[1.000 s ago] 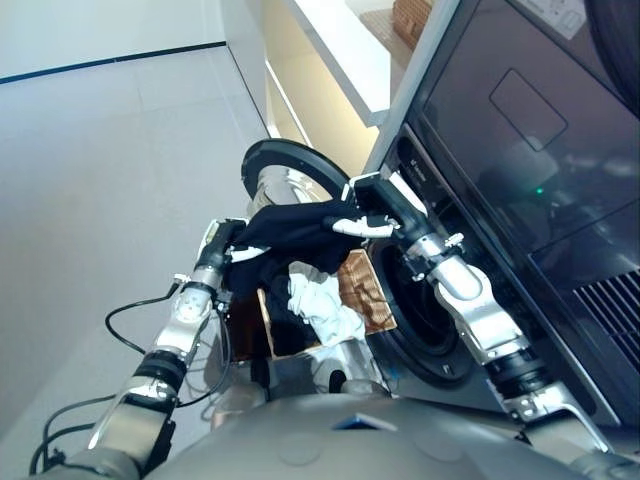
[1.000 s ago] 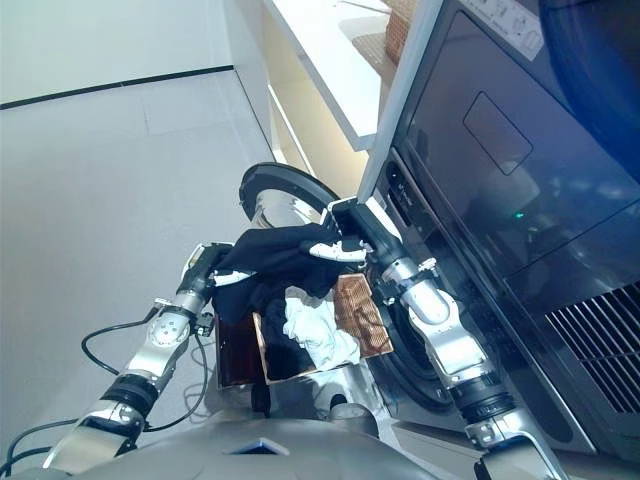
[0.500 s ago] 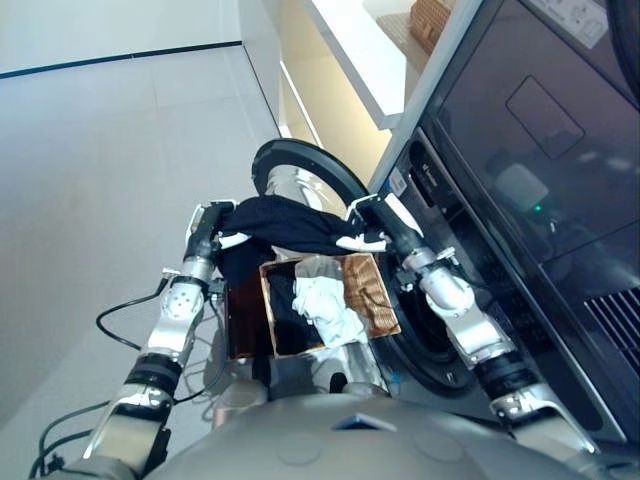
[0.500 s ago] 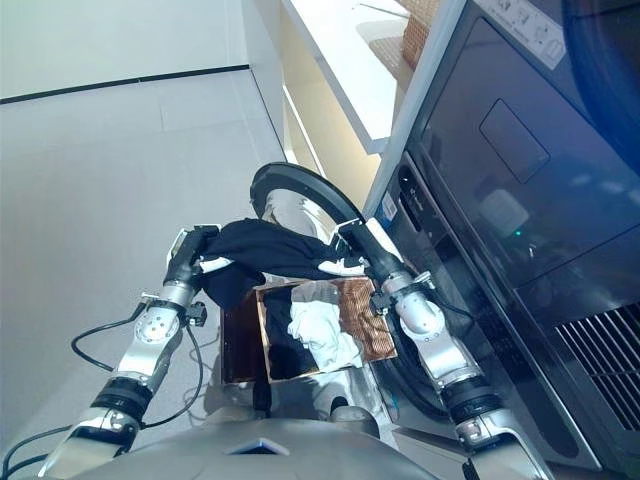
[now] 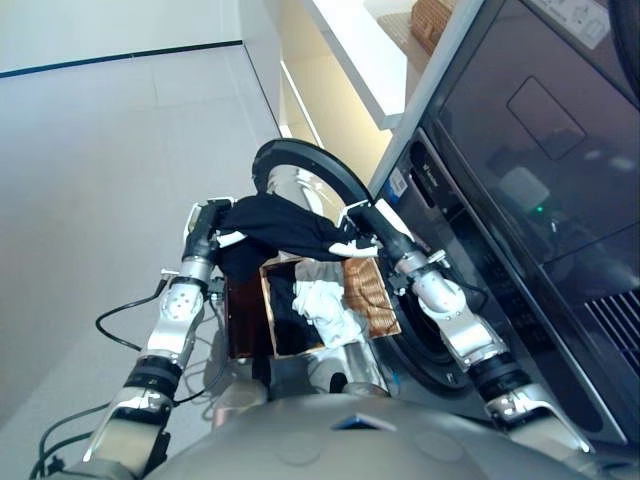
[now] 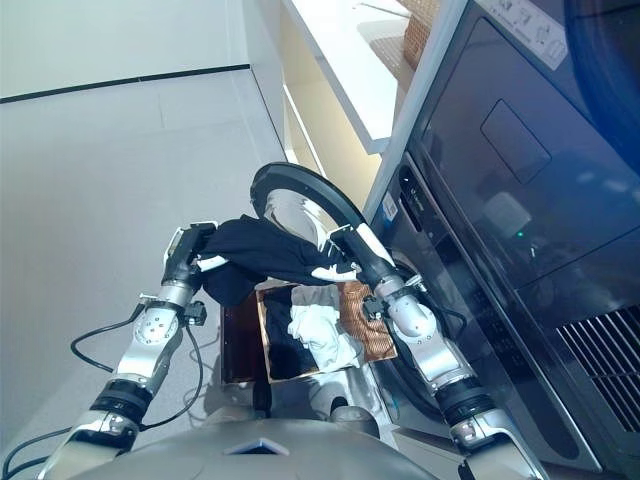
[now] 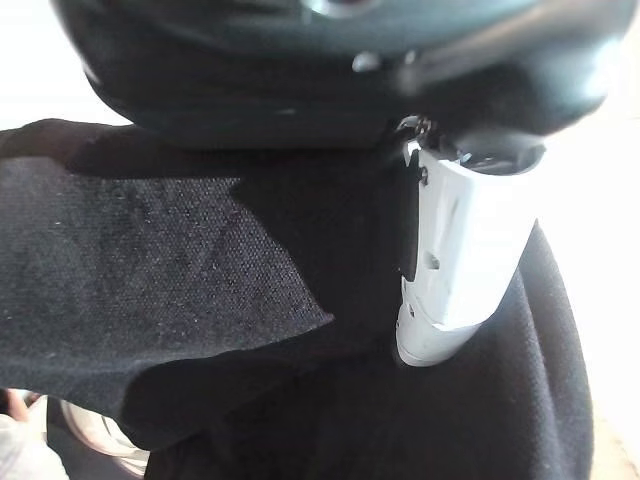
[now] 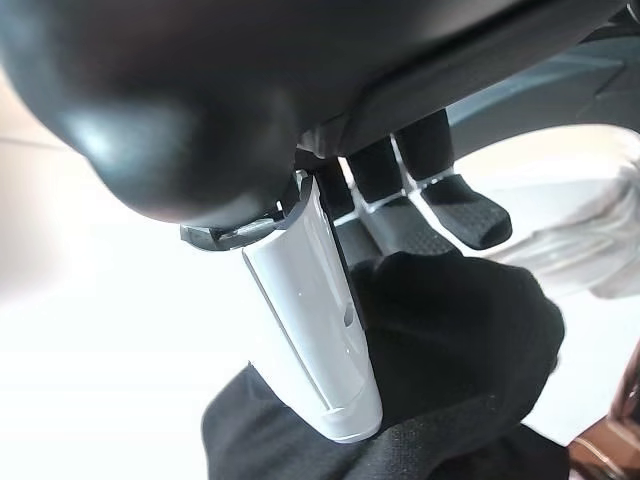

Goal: Pick up the clothes and place them into the washing machine

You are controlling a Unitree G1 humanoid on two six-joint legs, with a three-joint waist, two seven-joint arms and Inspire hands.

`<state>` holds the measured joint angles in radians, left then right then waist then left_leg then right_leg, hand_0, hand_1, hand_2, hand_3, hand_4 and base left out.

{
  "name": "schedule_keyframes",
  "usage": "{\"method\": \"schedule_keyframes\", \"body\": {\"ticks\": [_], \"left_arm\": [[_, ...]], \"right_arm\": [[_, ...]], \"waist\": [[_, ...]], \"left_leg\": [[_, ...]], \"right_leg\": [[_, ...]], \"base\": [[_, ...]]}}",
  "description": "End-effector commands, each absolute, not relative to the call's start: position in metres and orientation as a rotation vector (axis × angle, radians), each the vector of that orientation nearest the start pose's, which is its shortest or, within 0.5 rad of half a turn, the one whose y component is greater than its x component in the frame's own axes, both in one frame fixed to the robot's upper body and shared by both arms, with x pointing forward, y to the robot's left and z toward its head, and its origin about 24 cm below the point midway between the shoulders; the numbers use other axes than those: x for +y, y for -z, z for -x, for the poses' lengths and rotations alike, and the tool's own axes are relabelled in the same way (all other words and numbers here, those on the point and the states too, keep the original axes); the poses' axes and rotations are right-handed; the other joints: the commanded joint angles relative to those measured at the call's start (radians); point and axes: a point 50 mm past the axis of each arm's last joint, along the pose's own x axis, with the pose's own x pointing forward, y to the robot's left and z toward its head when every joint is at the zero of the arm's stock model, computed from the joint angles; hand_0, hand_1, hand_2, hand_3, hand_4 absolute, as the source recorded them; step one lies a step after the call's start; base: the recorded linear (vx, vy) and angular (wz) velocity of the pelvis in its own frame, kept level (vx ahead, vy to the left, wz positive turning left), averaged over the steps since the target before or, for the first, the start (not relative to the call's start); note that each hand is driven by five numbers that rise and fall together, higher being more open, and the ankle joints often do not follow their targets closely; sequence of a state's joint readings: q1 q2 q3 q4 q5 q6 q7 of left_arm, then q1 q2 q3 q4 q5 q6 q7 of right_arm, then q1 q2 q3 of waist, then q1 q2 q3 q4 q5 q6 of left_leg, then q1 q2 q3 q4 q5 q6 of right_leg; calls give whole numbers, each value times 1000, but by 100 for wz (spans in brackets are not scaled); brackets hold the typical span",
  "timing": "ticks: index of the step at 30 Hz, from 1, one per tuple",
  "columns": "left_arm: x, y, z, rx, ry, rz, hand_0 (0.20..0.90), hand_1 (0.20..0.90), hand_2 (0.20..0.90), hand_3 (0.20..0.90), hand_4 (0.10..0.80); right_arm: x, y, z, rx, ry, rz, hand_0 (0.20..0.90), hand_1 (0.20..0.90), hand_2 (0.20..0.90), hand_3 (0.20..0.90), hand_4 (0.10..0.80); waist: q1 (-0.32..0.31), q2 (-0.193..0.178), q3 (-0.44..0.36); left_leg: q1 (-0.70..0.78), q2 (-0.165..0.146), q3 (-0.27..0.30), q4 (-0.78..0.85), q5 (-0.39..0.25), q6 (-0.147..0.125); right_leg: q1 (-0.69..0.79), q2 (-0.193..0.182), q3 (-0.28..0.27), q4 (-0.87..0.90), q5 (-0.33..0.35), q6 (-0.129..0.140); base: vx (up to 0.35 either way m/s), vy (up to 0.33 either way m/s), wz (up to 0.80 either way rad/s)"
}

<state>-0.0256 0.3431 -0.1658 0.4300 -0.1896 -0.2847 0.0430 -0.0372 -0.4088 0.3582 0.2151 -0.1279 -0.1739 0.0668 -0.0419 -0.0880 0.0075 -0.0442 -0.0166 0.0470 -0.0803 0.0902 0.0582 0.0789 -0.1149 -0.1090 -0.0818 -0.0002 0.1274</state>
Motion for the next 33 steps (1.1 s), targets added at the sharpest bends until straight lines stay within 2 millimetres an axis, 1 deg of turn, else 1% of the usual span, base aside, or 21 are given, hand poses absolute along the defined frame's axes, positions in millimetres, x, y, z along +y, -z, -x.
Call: {"method": "schedule_keyframes", "body": {"ticks": [1,2,4,6,8,11,13,15,20,23,24,25,31,33], "left_arm": [[202,-61,-276,-226,46,-151,200,200,200,200,300],[198,-66,-277,-246,73,-141,200,200,200,200,300],[196,-69,-278,-255,86,-131,200,200,200,200,300],[187,-75,-278,-280,167,-80,200,200,200,200,300],[184,-78,-278,-290,199,-81,200,200,200,200,300],[182,-79,-280,-289,244,-86,200,200,200,200,300],[181,-78,-281,-278,271,-44,200,200,200,200,300],[182,-75,-283,-266,286,-17,200,200,200,200,300],[187,-69,-290,-213,321,45,200,200,200,200,300],[195,-65,-296,-175,339,116,200,200,200,200,300],[195,-65,-297,-176,339,117,200,200,200,200,300],[198,-65,-299,-163,352,143,200,200,200,200,300],[200,-65,-305,-147,377,192,200,200,200,200,300],[198,-64,-305,-141,396,224,200,200,200,200,300]], "right_arm": [[-148,-30,-260,-82,-419,574,576,576,576,576,569],[-149,-31,-261,-81,-413,589,900,900,900,900,800],[-149,-31,-262,-83,-410,588,900,900,900,900,800],[-150,-35,-264,-94,-402,563,900,900,900,900,800],[-152,-36,-264,-96,-399,550,900,900,900,900,800],[-156,-39,-266,-98,-402,540,900,900,900,900,800],[-158,-40,-267,-95,-403,529,900,900,900,900,800],[-160,-39,-268,-89,-395,519,900,900,900,900,800],[-160,-36,-267,-71,-417,506,900,900,900,900,800],[-160,-33,-269,-56,-425,492,900,900,900,900,800],[-160,-33,-269,-56,-425,491,900,900,900,900,800],[-163,-33,-270,-53,-413,479,900,900,900,900,800],[-163,-32,-272,-50,-401,417,900,900,900,900,800],[-161,-32,-272,-48,-414,395,900,900,900,900,800]], "waist": [[14,-1,-60],[14,1,-60],[14,1,-60],[13,4,-61],[13,5,-63],[13,6,-66],[11,8,-68],[9,9,-71],[2,12,-81],[-4,13,-89],[-4,13,-88],[-8,15,-91],[-13,17,-94],[-13,17,-94]], "left_leg": [[47,12,-19,11,-83,-63],[47,12,-19,11,-83,-62],[47,11,-19,12,-83,-62],[47,10,-21,12,-83,-61],[48,10,-21,12,-83,-61],[50,9,-20,12,-84,-61],[51,9,-20,10,-83,-62],[52,8,-18,10,-83,-63],[57,9,-13,8,-83,-65],[62,11,-8,5,-83,-67],[62,11,-8,5,-83,-67],[62,11,-7,4,-82,-68],[65,12,-4,3,-82,-68],[66,12,-4,3,-83,-68]], "right_leg": [[-129,-39,-4,71,80,22],[-128,-40,-4,70,81,22],[-127,-40,-4,70,81,22],[-128,-41,-3,71,82,23],[-128,-41,-2,71,82,23],[-126,-43,-1,69,83,24],[-125,-43,-2,68,84,24],[-124,-43,1,66,84,25],[-124,-42,5,63,86,25],[-123,-41,7,60,89,27],[-123,-41,7,60,89,27],[-122,-40,8,59,90,27],[-123,-40,12,60,92,29],[-123,-40,12,59,92,29]], "base": [[0,0,0],[0,0,0],[0,0,0],[0,0,0],[0,0,0],[0,0,0],[0,0,0],[0,0,0],[0,0,0],[0,0,0],[0,0,0],[0,0,0],[0,0,0],[0,0,0]]}}
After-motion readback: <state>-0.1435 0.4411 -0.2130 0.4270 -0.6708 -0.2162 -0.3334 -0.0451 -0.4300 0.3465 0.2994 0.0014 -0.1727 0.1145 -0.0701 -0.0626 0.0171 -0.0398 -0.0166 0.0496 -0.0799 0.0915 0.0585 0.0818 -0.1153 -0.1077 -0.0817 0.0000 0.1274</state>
